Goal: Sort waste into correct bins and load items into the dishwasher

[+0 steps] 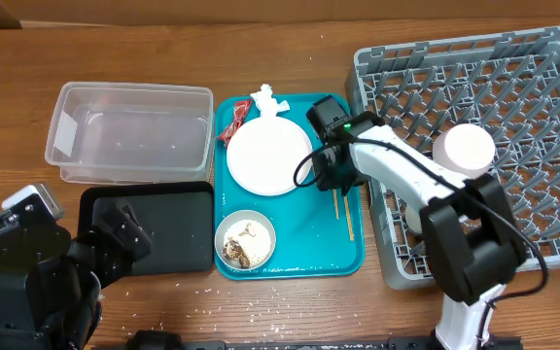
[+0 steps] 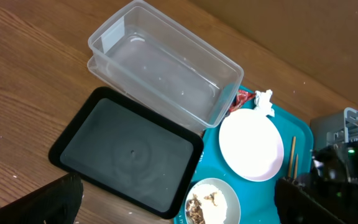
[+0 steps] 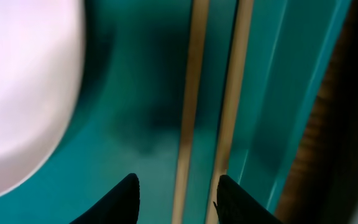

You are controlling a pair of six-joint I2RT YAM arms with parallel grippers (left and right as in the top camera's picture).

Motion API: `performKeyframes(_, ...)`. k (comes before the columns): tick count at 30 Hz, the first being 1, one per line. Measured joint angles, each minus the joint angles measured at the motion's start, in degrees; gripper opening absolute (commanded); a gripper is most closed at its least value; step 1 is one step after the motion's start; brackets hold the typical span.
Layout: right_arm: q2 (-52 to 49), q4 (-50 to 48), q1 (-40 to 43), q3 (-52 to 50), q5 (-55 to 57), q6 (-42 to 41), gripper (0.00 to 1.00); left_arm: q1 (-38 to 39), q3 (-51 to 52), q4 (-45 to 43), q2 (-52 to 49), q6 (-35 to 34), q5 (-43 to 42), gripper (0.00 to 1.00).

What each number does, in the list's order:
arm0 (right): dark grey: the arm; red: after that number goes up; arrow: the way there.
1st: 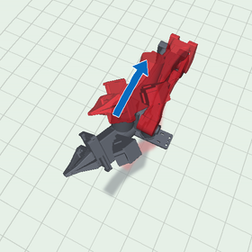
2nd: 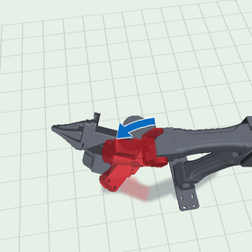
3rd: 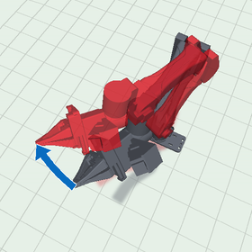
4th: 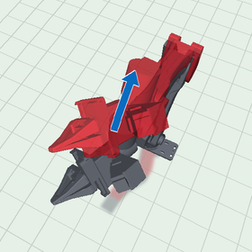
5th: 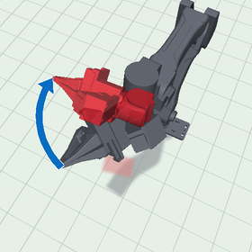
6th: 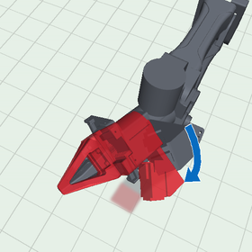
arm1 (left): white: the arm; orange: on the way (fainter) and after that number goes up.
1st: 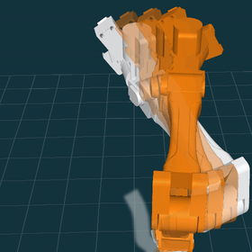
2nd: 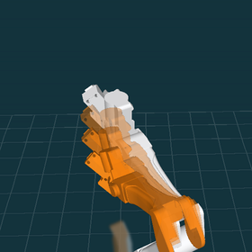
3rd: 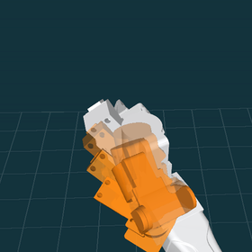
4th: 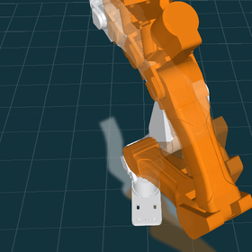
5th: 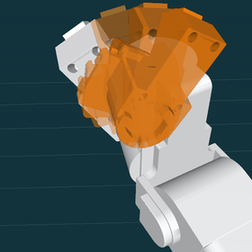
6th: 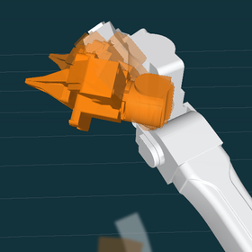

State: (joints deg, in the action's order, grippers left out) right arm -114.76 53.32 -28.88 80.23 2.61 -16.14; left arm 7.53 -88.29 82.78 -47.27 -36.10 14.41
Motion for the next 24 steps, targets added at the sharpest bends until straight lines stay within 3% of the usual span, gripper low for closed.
performKeyframes(5, -1.70, -1.92, 0.39, 0.02, 0.59, 1.66, 0.30, 0.00, 0.00, 0.00, 0.00, 0.00, 0.00, 1.00)
performKeyframes(6, -2.12, -2.10, 0.39, 0.02, 0.44, 2.14, 0.22, 0.00, 0.00, 0.00, 0.00, 0.00, 0.00, 1.00)
performKeyframes(7, -2.64, -2.16, 0.44, 0.09, 0.31, 2.95, 0.08, 0.00, 0.00, 0.00, 0.00, 0.00, 0.00, 1.00)
performKeyframes(8, -2.69, -2.12, 0.44, 0.28, 0.15, 3.34, 0.04, 0.00, 0.00, 0.02, 0.00, 0.00, 0.00, 1.00)
performKeyframes(19, -2.62, 5.86, 0.55, 2.82, 0.87, 3.58, 0.04, 0.00, 0.00, 0.00, 0.00, 0.00, 0.00, 1.00)
performKeyframes(24, 4.37, 7.37, 0.85, 6.64, 2.34, 3.69, 0.04, 0.00, 0.00, 0.00, 0.00, 0.00, 0.00, 1.00)
